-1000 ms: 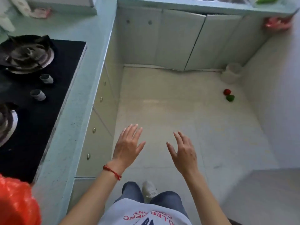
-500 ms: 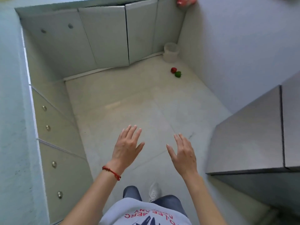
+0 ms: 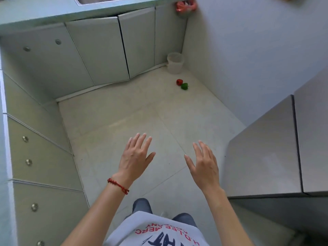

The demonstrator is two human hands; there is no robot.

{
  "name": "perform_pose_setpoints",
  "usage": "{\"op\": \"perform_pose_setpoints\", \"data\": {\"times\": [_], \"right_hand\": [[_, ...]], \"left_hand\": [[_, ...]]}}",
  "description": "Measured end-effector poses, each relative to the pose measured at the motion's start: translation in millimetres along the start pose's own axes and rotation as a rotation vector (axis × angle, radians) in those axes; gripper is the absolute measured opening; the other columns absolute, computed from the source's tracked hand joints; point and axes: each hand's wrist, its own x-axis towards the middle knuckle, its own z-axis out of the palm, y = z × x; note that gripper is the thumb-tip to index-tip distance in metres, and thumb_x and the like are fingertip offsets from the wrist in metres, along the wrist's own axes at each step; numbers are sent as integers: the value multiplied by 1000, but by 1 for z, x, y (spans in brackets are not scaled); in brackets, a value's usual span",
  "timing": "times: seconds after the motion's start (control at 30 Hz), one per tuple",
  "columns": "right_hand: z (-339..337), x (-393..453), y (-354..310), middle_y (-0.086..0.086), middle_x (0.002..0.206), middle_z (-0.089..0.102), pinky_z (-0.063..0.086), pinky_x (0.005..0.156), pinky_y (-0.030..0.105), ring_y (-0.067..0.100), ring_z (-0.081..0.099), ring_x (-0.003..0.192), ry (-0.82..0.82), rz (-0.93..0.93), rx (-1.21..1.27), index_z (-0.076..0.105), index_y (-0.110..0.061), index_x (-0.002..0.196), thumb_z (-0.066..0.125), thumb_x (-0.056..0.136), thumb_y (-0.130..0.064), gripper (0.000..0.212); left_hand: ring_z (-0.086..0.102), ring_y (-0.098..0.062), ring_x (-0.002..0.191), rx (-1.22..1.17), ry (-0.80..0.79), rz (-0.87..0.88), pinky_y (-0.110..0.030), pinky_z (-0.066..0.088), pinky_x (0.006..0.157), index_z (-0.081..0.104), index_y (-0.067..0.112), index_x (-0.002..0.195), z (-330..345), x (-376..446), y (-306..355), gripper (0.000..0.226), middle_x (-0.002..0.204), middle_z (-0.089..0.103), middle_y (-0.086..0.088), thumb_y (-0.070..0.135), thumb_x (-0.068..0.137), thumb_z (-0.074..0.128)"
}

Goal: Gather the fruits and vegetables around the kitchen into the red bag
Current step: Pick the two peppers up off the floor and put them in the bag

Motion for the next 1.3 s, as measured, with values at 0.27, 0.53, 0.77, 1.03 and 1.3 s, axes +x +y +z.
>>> {"op": "perform_pose_setpoints", "data": {"times": [0.27, 0.53, 0.77, 1.03, 1.3], "right_hand": [[-12, 70, 14, 19, 124, 58, 46, 93, 40, 33, 56, 115, -10, -35, -48, 56, -6, 121, 12, 94, -54, 70], [-1, 191, 3, 16, 124, 58, 36, 97, 34, 30, 56, 114, 38, -10, -103, 55, -8, 121, 14, 95, -51, 65], [-2, 316, -21, 16, 125, 58, 32, 99, 33, 30, 53, 116, 76, 36, -88, 54, -8, 122, 17, 95, -52, 64], [-8, 426, -2, 15, 128, 56, 34, 101, 32, 28, 51, 119, 78, 85, -47, 53, -9, 125, 18, 93, -56, 66], [-17, 570, 69, 15, 130, 55, 41, 98, 39, 29, 51, 120, 50, 93, -35, 53, -9, 126, 17, 92, -58, 70]], "left_hand": [[58, -38, 112, 19, -17, 13, -53, 44, 92, 58, 4, 118, -8, 69, 4, 68, 118, 63, -19, 55, 91, 22], [57, -38, 114, 25, -5, 76, -53, 43, 95, 58, 4, 119, -20, 203, -35, 73, 121, 62, -19, 54, 93, 12], [55, -38, 116, 37, -23, 125, -53, 43, 96, 57, 5, 121, -39, 330, -83, 72, 122, 61, -19, 55, 93, 13], [54, -38, 118, 10, -59, 151, -54, 41, 98, 55, 5, 122, -38, 456, -88, 74, 124, 59, -19, 56, 93, 11], [53, -38, 119, 7, -46, 133, -53, 40, 98, 55, 5, 123, -21, 609, -59, 72, 125, 59, -19, 56, 92, 13]]}}
